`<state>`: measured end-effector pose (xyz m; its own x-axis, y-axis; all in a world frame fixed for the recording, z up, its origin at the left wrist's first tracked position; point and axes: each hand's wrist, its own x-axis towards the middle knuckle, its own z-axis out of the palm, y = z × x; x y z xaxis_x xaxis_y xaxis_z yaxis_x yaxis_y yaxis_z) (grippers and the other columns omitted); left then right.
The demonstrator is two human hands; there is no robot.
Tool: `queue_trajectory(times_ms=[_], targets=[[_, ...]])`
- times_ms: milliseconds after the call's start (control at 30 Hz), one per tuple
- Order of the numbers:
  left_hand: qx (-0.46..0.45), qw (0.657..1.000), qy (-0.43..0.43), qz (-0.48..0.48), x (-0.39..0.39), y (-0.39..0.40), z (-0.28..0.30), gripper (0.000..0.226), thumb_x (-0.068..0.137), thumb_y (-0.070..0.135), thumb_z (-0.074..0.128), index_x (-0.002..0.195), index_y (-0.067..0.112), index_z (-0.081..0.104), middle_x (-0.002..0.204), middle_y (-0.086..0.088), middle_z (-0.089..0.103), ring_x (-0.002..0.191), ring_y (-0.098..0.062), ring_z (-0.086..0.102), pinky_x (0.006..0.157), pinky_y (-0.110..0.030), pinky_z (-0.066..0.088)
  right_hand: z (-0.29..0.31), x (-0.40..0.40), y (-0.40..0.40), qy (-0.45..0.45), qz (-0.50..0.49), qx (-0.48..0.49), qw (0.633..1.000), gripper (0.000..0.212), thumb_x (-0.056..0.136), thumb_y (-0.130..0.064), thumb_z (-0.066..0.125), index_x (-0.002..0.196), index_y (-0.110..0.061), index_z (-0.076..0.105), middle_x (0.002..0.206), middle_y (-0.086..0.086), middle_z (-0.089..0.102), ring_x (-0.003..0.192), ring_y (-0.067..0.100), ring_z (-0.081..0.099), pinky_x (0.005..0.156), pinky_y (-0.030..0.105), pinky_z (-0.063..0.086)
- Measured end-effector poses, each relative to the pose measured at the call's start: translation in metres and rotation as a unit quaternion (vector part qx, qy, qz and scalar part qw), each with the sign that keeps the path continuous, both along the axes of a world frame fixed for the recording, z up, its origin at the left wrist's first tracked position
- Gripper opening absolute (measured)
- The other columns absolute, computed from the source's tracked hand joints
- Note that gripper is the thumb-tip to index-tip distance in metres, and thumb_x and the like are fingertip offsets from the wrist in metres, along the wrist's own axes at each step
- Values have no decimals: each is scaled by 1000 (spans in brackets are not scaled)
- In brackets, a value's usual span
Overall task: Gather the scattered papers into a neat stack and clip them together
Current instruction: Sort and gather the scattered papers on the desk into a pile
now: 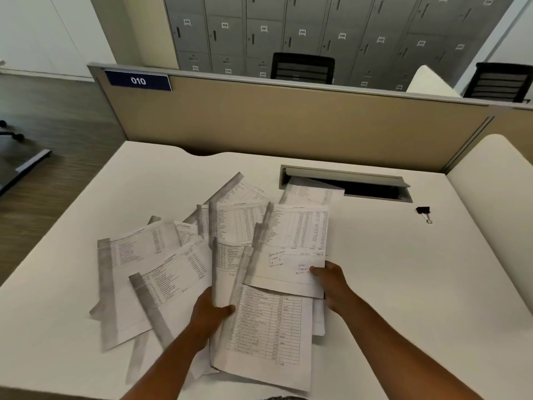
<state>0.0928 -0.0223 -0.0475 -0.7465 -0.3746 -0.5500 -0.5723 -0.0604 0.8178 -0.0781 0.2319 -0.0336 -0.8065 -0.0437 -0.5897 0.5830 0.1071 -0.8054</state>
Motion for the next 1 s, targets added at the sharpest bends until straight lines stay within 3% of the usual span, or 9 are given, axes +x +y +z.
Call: queue_trajectory(times_ms=[267,367,467,567,667,767,900,1000], targets=[[-35,999,-20,27,-4,-1,-6,34,94,10,62,127,14,57,113,-5,69,105,-26,66,96,-49,53,5,-8,16,32,-47,26,998,30,99,-8,57,127,-15,68,126,5,71,108,26,67,102,45,52],[-13,999,-28,30,-5,-4,-4,25,100,10,51,123,16,56,111,-6,70,101,-25,67,94,-48,54,10,-13,32,28,-106,7,994,26,100,-10,57,120,-21,69,121,5,72,106,29,67,99,52,55],[-8,999,-29,45,-6,-4,-5,21,103,12,43,117,17,58,108,-5,70,100,-24,67,94,-45,53,21,-19,49,21,-175,-47,983,20,99,-10,59,110,-23,71,116,4,73,104,29,68,97,55,54],[-19,997,-26,65,-7,-3,-9,22,104,19,40,106,15,62,103,-7,72,96,-24,68,89,-42,54,36,-25,62,21,-216,-130,968,20,101,-10,58,106,-24,71,116,4,73,103,26,69,88,46,56],[-28,998,2,54,-4,-2,-13,21,98,32,58,111,16,64,102,-4,74,95,-22,70,89,-44,56,50,-31,65,26,-216,-202,955,24,101,-11,56,114,-23,71,118,6,75,107,28,69,90,47,55],[-39,999,1,29,-4,-3,-17,36,85,21,76,117,16,60,105,-3,73,98,-25,70,87,-47,58,61,-33,61,34,-206,-244,947,26,100,-11,57,120,-21,71,116,6,77,107,29,71,90,47,57],[-52,998,-18,35,-8,-2,-16,33,95,11,61,127,17,56,112,-2,68,102,-22,65,92,-41,54,69,-28,47,25,-187,-299,935,25,101,-12,55,121,-19,68,112,7,78,92,23,78,70,41,64],[-49,998,-19,36,-10,-2,-12,32,99,8,52,130,14,55,120,-6,66,106,-24,62,98,-42,50,72,-26,37,14,-200,-356,913,26,101,-11,55,125,-12,66,113,9,77,94,23,77,69,39,64]])
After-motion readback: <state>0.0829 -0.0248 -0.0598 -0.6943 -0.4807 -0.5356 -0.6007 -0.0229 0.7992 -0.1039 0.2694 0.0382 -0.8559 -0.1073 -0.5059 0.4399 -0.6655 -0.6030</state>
